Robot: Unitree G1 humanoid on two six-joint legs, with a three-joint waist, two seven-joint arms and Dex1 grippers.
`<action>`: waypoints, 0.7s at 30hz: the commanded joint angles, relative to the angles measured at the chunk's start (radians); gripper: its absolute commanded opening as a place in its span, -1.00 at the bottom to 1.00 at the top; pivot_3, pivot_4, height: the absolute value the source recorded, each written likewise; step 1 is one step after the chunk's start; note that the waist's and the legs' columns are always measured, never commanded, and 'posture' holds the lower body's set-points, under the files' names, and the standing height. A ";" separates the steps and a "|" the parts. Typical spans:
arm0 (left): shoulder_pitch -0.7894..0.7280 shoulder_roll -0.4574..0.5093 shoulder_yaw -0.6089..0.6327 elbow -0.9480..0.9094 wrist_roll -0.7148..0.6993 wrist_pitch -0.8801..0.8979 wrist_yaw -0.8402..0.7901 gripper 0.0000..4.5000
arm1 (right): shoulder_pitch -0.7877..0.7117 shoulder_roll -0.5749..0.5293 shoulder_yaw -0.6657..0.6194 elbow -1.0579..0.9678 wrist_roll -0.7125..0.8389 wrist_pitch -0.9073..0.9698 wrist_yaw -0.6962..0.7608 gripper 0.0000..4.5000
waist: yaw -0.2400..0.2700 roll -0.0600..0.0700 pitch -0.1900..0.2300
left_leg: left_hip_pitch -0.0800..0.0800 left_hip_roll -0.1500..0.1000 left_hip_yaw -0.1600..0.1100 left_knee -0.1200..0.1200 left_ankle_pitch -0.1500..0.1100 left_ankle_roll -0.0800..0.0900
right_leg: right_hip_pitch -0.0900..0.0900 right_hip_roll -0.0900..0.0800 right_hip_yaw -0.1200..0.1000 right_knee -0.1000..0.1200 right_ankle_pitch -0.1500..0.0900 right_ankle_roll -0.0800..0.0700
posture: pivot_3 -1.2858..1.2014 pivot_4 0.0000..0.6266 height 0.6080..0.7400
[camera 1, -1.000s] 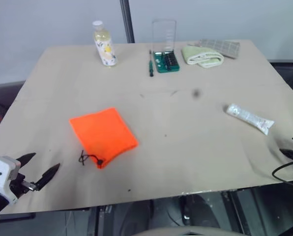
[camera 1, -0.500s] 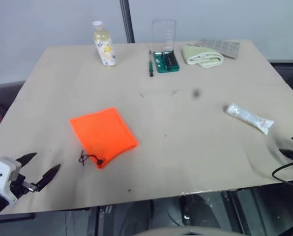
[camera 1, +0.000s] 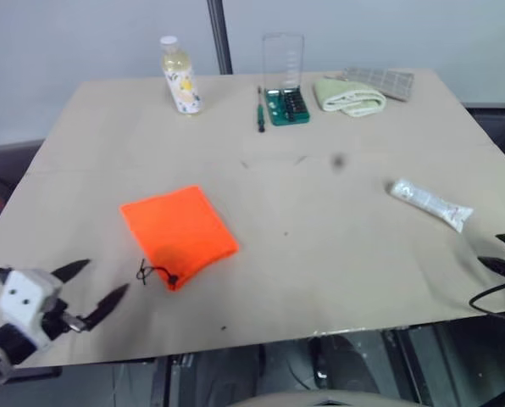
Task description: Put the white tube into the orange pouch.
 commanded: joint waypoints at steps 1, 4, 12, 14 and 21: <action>0.035 -0.011 -0.056 -0.206 -0.036 0.060 0.031 1.00 | 0.072 -0.012 -0.019 -0.160 0.072 0.082 0.095 0.98 | 0.000 0.000 0.000 | 0.000 0.000 0.000 0.000 0.000 0.000 | 0.000 0.000 0.000 0.000 0.000 0.000 | 0.03 -0.52 1.00; 0.018 -0.021 -0.129 -0.322 -0.040 0.109 0.080 1.00 | 0.172 0.013 -0.023 -0.360 0.133 0.134 0.087 0.98 | 0.005 0.001 0.000 | 0.000 0.000 0.000 0.000 0.000 0.001 | 0.000 0.000 -0.001 0.000 0.000 0.000 | 0.03 -0.52 1.00; -0.089 -0.069 -0.309 -0.320 0.162 0.070 0.225 1.00 | 0.381 0.093 -0.006 -0.873 0.270 0.222 0.025 0.98 | 0.001 0.001 0.000 | 0.000 0.001 0.000 0.001 0.000 0.001 | 0.000 0.002 0.000 0.002 0.000 0.000 | 0.03 -0.52 1.00; -0.109 -0.078 -0.327 -0.295 0.222 0.030 0.256 1.00 | 0.382 0.098 -0.011 -0.914 0.290 0.244 0.004 0.98 | 0.003 0.001 0.000 | 0.001 0.001 0.001 0.001 0.000 0.001 | 0.000 0.002 0.001 0.002 0.000 0.000 | 0.03 -0.52 1.00; -0.118 -0.052 -0.392 -0.154 0.525 -0.240 0.349 1.00 | 0.387 0.095 -0.015 -0.943 0.286 0.250 -0.007 0.98 | 0.009 -0.001 0.000 | -0.001 0.001 0.000 0.001 0.000 0.001 | 0.000 0.002 0.000 0.000 0.000 0.000 | 0.03 -0.52 1.00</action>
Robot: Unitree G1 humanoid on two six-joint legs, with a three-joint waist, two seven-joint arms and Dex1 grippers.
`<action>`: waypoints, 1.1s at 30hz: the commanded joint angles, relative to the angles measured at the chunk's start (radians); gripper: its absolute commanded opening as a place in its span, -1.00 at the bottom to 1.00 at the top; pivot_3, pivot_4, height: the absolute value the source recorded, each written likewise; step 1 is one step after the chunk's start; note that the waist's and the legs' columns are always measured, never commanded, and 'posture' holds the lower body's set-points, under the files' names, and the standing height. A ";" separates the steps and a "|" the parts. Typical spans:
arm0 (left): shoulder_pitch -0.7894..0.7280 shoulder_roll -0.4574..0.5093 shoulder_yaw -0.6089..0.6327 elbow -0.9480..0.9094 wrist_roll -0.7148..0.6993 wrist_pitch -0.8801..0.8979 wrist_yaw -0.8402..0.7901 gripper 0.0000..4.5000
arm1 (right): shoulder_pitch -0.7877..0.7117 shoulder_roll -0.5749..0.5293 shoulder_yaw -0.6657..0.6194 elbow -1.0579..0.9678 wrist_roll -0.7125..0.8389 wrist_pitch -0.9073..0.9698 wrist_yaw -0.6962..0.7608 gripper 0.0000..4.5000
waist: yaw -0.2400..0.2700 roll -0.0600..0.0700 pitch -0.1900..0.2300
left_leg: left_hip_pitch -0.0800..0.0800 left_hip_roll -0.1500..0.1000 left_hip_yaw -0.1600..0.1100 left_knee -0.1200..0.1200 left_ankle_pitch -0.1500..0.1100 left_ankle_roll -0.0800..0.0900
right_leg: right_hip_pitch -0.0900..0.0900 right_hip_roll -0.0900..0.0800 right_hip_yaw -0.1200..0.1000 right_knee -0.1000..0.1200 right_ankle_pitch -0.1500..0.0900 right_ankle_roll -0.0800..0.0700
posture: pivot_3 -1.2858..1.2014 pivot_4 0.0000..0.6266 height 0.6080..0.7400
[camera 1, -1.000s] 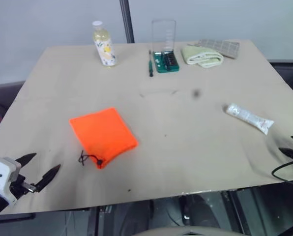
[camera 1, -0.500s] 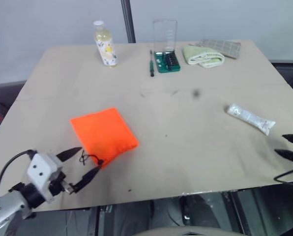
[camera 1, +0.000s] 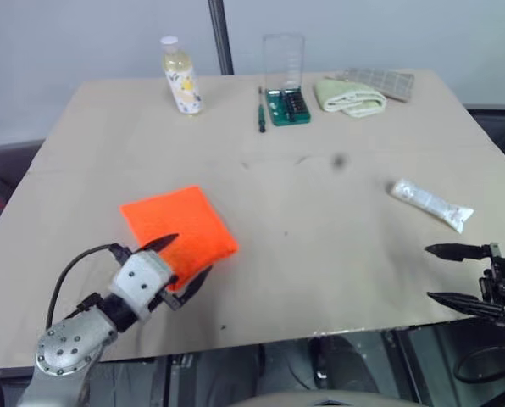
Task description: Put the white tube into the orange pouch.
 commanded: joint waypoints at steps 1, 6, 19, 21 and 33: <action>-0.005 0.024 -0.027 0.049 0.167 -0.167 0.070 1.00 | 0.005 -0.001 -0.024 -0.028 0.015 0.001 0.002 0.98 | 0.002 0.000 0.000 | 0.000 0.000 0.000 0.000 0.000 0.000 | 0.000 0.000 0.000 0.000 0.000 0.000 | 0.03 -0.52 1.00; -0.012 0.000 -0.053 0.107 0.331 -0.313 0.197 1.00 | 0.003 -0.001 -0.026 -0.021 0.010 -0.003 0.002 0.98 | 0.006 0.000 0.000 | 0.000 0.000 0.000 0.000 0.000 0.000 | 0.000 -0.001 0.000 0.000 0.000 0.000 | 0.03 -0.52 1.00; -0.029 -0.059 -0.086 0.170 0.520 -0.424 0.393 1.00 | -0.018 -0.005 -0.019 -0.016 0.006 0.001 -0.007 0.98 | 0.015 0.000 0.000 | 0.000 0.000 0.000 0.000 0.000 0.000 | 0.000 -0.001 -0.001 0.000 0.000 0.000 | 0.03 -0.52 1.00; -0.039 -0.062 -0.095 0.176 0.529 -0.428 0.402 1.00 | -0.019 -0.004 -0.019 -0.016 0.005 0.001 -0.007 0.98 | 0.019 0.000 0.000 | 0.000 0.000 0.000 0.000 0.000 0.000 | 0.000 -0.001 -0.001 0.000 0.000 0.000 | 0.03 -0.52 1.00; -0.095 -0.088 -0.158 0.156 0.527 -0.384 0.389 1.00 | -0.019 0.003 -0.021 -0.002 -0.004 -0.012 -0.007 0.98 | 0.020 0.000 0.000 | 0.000 0.000 -0.001 0.000 0.000 0.000 | 0.000 -0.001 -0.001 0.001 0.000 0.000 | 0.03 -0.52 1.00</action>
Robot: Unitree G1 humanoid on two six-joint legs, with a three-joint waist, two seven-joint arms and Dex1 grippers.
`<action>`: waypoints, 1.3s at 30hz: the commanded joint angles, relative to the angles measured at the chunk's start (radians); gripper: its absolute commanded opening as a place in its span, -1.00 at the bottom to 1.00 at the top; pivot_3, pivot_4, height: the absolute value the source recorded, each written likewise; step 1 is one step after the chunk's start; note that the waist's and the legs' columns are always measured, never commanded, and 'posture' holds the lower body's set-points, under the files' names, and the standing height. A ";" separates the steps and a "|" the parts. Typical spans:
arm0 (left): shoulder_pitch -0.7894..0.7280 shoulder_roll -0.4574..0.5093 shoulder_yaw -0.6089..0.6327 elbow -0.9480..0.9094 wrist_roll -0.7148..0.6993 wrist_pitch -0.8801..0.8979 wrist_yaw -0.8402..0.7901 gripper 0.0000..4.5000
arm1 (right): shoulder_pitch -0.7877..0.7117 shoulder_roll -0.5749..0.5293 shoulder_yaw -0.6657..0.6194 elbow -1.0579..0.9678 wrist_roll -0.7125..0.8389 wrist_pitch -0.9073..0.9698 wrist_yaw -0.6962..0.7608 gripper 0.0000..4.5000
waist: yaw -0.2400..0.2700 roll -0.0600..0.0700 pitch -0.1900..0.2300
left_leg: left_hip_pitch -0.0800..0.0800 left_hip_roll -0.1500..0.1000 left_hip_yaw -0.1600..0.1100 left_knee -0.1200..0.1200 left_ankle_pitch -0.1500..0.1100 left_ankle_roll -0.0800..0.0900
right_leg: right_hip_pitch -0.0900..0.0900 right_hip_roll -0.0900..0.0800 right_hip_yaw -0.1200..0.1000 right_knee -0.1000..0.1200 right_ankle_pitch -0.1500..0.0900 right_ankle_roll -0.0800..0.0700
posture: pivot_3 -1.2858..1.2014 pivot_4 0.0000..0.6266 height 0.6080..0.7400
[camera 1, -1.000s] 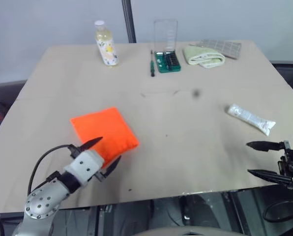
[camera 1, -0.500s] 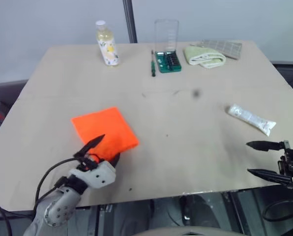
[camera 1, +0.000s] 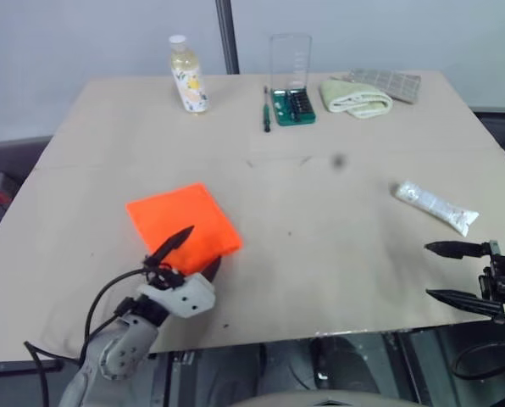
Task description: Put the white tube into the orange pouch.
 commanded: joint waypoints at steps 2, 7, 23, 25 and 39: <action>-0.023 0.002 -0.021 -0.027 0.014 0.025 -0.008 1.00 | -0.005 0.005 -0.022 -0.004 0.006 -0.015 0.000 0.98 | 0.000 0.000 0.000 | 0.000 0.000 0.000 0.000 0.000 0.000 | 0.000 0.000 0.000 0.000 0.000 0.000 | 0.03 -0.52 1.00; -0.024 -0.005 -0.034 -0.039 0.038 0.077 -0.010 1.00 | -0.002 0.009 -0.022 -0.008 0.008 -0.021 -0.002 0.98 | -0.001 0.000 0.000 | 0.000 0.000 0.000 0.000 0.000 0.000 | 0.000 0.000 0.000 0.000 0.000 0.000 | 0.03 -0.52 1.00; 0.053 -0.113 0.039 -0.184 0.141 0.277 0.079 1.00 | -0.022 0.032 0.003 0.000 -0.002 -0.033 -0.003 0.98 | -0.001 0.000 0.000 | 0.000 0.000 -0.001 0.000 0.000 0.000 | 0.000 0.000 -0.001 0.000 0.000 0.000 | 0.03 -0.52 1.00; 0.069 -0.122 0.052 -0.198 0.144 0.288 0.094 1.00 | -0.031 0.036 0.011 0.004 -0.005 -0.034 -0.004 0.98 | -0.002 0.000 0.000 | 0.000 0.000 0.000 0.000 0.000 0.000 | 0.000 0.000 0.000 0.000 0.000 0.000 | 0.03 -0.52 1.00; 0.112 -0.124 0.074 -0.180 0.098 0.324 0.073 1.00 | -0.060 0.046 0.031 0.016 -0.004 -0.038 0.001 0.98 | 0.000 0.000 0.000 | 0.000 0.000 -0.001 0.000 0.000 0.000 | 0.000 0.000 -0.001 0.000 0.000 0.000 | 0.03 -0.52 1.00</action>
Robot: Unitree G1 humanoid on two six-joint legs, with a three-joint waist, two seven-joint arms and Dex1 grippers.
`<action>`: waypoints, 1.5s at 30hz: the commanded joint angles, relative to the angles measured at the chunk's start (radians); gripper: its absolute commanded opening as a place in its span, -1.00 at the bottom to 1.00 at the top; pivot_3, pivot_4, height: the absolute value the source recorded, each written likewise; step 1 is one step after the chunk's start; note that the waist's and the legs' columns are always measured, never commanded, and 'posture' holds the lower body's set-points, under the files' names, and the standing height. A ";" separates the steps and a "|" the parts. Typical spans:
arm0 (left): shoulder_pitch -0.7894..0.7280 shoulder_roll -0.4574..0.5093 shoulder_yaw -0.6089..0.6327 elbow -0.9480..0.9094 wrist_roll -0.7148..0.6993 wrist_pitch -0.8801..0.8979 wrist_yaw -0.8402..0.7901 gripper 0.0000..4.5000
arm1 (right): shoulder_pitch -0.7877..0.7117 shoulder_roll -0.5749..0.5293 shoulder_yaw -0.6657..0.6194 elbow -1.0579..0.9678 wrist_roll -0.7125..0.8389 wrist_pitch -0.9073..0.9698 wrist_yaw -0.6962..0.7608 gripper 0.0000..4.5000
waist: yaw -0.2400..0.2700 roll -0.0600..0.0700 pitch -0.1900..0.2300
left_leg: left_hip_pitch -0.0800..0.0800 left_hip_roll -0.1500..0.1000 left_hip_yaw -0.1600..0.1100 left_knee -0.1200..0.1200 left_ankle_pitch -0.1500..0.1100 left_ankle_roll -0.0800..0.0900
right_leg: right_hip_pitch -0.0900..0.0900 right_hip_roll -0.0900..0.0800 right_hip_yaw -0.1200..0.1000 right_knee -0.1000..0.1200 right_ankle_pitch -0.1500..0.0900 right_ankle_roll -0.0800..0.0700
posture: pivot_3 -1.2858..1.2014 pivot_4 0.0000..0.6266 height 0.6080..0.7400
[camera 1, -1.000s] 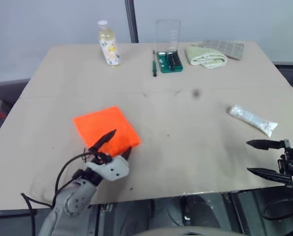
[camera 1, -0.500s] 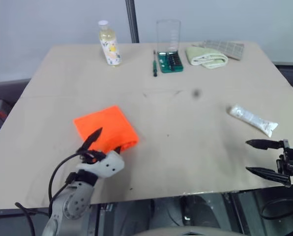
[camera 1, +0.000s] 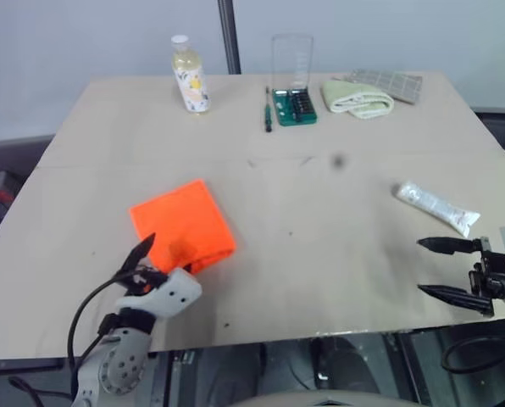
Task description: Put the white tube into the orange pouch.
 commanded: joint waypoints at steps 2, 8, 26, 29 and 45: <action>-0.005 0.012 0.023 -0.017 -0.039 0.002 -0.009 1.00 | -0.008 0.002 -0.008 -0.003 0.010 -0.011 0.010 0.98 | 0.000 0.000 0.000 | 0.000 0.000 0.000 0.000 0.000 0.000 | 0.000 0.000 0.000 0.000 0.000 0.000 | 0.03 -0.52 1.00; -0.035 0.020 0.009 0.014 -0.053 0.003 -0.013 1.00 | -0.006 0.006 -0.012 -0.006 0.012 -0.013 0.009 0.98 | 0.000 0.000 0.000 | 0.000 0.000 0.000 0.000 0.000 0.000 | 0.000 0.000 0.000 0.000 0.000 0.000 | 0.03 -0.52 1.00; -0.042 0.041 -0.015 0.003 -0.096 0.047 -0.098 -0.78 | 0.006 0.007 -0.022 -0.016 0.016 -0.012 -0.003 1.00 | 0.002 0.002 -0.001 | 0.000 0.000 0.000 0.000 0.000 0.000 | 0.000 0.000 0.000 0.000 0.000 0.000 | 0.03 -0.52 1.00; -0.040 0.038 -0.014 -0.001 -0.096 0.046 -0.094 -1.00 | 0.003 0.008 -0.020 -0.014 0.017 -0.012 -0.003 1.00 | 0.001 0.004 -0.003 | 0.000 -0.001 0.000 0.000 0.000 0.000 | 0.000 -0.001 0.000 0.000 0.000 0.000 | 0.03 -0.52 1.00; -0.243 0.026 -0.023 -0.191 -0.352 0.265 -0.269 -1.00 | -0.235 0.004 -0.009 0.276 -0.231 -0.198 -0.261 1.00 | -0.001 0.003 -0.002 | 0.000 -0.001 0.000 0.002 0.000 0.000 | 0.000 0.000 0.000 0.002 0.000 0.000 | 0.03 -0.52 1.00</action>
